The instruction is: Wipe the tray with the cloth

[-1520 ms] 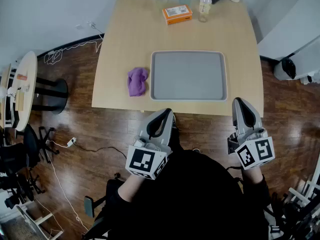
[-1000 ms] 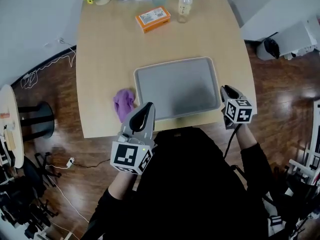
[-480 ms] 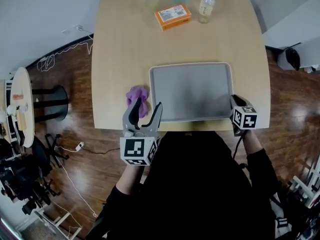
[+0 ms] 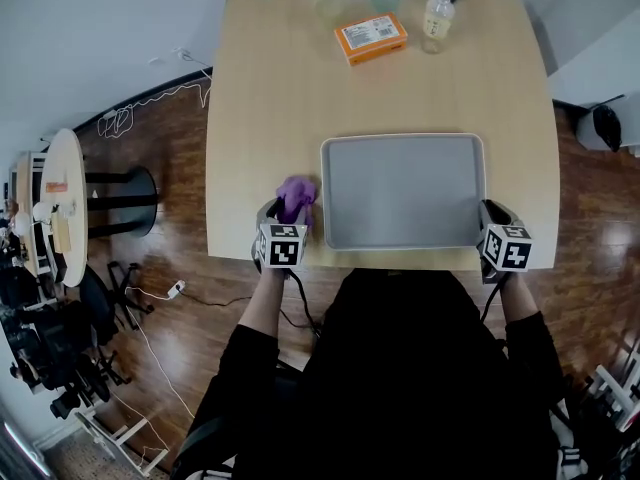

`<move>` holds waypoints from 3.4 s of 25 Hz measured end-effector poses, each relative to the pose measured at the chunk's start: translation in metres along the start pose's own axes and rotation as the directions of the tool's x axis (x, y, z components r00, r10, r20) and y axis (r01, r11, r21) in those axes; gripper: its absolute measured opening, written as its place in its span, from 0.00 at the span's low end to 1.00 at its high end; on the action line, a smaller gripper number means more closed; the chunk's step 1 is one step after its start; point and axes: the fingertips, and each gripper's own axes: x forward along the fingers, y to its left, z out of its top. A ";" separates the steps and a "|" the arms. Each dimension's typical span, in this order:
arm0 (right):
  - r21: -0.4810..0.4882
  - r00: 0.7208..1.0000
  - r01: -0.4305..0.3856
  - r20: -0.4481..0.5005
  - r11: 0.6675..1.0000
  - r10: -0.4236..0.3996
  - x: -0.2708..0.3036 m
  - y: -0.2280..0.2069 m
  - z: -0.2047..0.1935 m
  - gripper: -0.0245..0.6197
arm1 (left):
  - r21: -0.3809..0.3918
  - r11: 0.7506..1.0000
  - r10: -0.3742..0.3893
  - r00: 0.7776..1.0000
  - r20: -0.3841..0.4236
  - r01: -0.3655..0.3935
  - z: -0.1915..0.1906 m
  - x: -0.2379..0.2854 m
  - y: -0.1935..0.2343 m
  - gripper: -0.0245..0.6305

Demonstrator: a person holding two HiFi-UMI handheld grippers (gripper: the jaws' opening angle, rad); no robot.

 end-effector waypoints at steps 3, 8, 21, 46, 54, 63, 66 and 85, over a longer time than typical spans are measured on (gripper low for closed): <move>0.008 1.000 0.003 -0.001 1.000 -0.003 -0.001 0.000 -0.001 0.11 | -0.019 1.000 0.005 1.000 -0.004 -0.005 -0.002 0.003 0.003 0.19; 0.017 1.000 0.010 0.004 1.000 -0.010 -0.001 0.000 0.001 0.11 | -0.085 0.996 -0.021 0.994 0.106 0.031 0.049 -0.019 0.002 0.17; 0.043 1.000 -0.001 0.020 0.999 0.001 -0.003 0.006 -0.001 0.11 | 0.568 0.823 0.005 0.999 -0.034 0.015 0.133 0.058 -0.072 0.16; 0.007 0.994 -0.095 0.047 0.995 0.095 -0.006 0.004 -0.003 0.12 | 0.759 0.568 -0.432 0.900 -0.056 0.319 0.237 0.069 -0.368 0.16; -0.010 0.996 -0.085 0.028 0.996 0.085 -0.004 0.002 -0.003 0.12 | 0.784 0.574 -0.409 0.912 0.023 0.238 0.200 0.051 -0.345 0.16; -0.005 0.997 -0.067 0.026 0.998 0.067 -0.004 0.004 -0.003 0.12 | 0.538 0.833 -0.159 0.987 0.007 0.130 0.117 0.037 -0.126 0.16; -0.006 0.998 -0.062 0.023 0.998 0.063 -0.003 0.006 -0.002 0.12 | 0.515 0.851 -0.110 0.994 -0.012 0.100 0.103 0.034 -0.094 0.16; -0.004 0.992 -0.106 0.063 0.994 0.106 -0.005 0.007 -0.002 0.12 | 0.823 0.486 -0.400 0.912 -0.090 0.294 0.195 0.042 -0.391 0.16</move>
